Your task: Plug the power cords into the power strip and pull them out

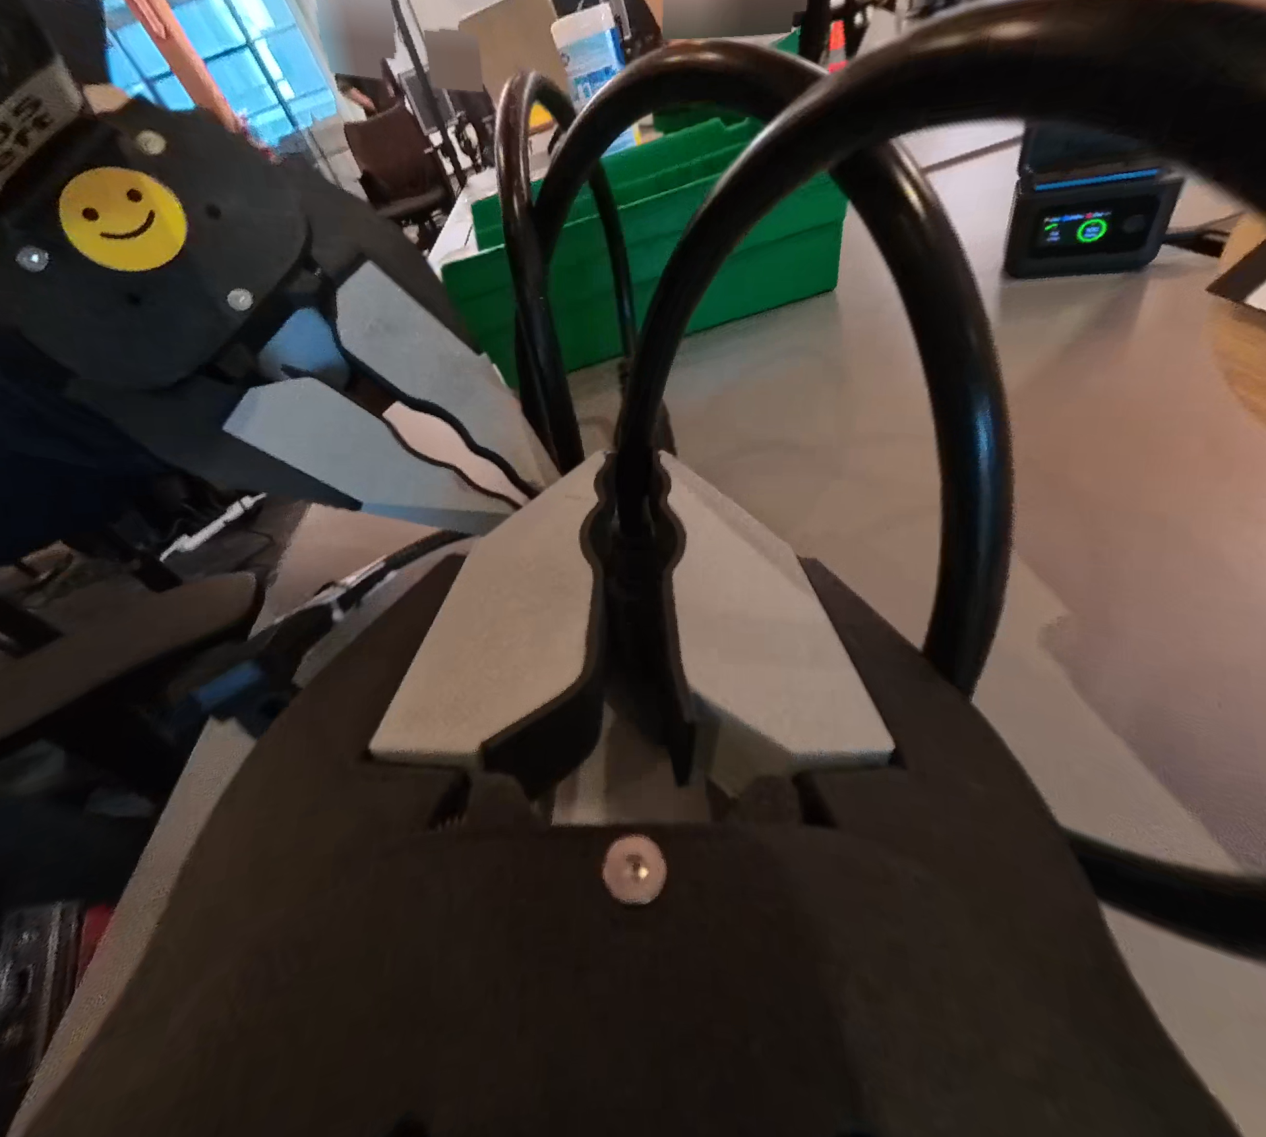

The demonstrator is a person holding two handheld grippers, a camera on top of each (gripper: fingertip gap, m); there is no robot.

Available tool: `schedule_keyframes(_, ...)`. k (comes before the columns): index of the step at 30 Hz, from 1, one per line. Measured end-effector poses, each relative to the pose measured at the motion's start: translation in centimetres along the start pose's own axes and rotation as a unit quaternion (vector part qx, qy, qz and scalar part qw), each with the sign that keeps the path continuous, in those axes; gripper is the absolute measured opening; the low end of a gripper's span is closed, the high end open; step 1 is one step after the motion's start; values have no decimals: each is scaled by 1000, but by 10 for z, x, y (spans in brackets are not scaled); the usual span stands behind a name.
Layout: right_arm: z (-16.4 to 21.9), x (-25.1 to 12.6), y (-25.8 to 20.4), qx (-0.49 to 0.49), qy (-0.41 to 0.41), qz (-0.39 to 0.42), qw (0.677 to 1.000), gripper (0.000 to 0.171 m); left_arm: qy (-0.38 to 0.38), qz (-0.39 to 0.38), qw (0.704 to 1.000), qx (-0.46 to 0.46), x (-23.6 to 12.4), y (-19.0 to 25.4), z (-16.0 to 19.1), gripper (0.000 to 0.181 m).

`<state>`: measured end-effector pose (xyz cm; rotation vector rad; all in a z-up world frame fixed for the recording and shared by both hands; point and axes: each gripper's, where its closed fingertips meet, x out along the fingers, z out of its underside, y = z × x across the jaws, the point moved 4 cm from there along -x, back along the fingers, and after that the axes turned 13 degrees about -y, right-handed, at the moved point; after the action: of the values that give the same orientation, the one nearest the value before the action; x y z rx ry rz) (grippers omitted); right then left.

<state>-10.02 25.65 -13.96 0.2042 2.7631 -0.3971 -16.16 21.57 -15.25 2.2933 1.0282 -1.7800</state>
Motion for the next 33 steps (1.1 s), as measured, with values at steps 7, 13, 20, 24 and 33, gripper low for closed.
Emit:
schedule_keyframes(7, 2, -14, -3, -55, -27, 27, 998, 6, -3, 22, 1000, -5, -3, -2, 3, 9)
schedule_keyframes(13, 3, -12, -1, -57, -42, 31, 997, 5, 34, 61, 997, -43, -10, -1, 5, 29)
schedule_keyframes(20, 15, 7, 10, -49, -68, 70, 994, 12, 33, 20, 998, -56, 5, -10, -1, 41)
schedule_keyframes(24, 16, 9, 9, -59, -80, 70, 993, 4, 31, -5, 998, -53, 11, -17, 5, 26)
schedule_keyframes(33, 32, 22, 2, -121, -168, 124, 970, 0, 32, 9, 996, -83, -6, -1, 22, 38)
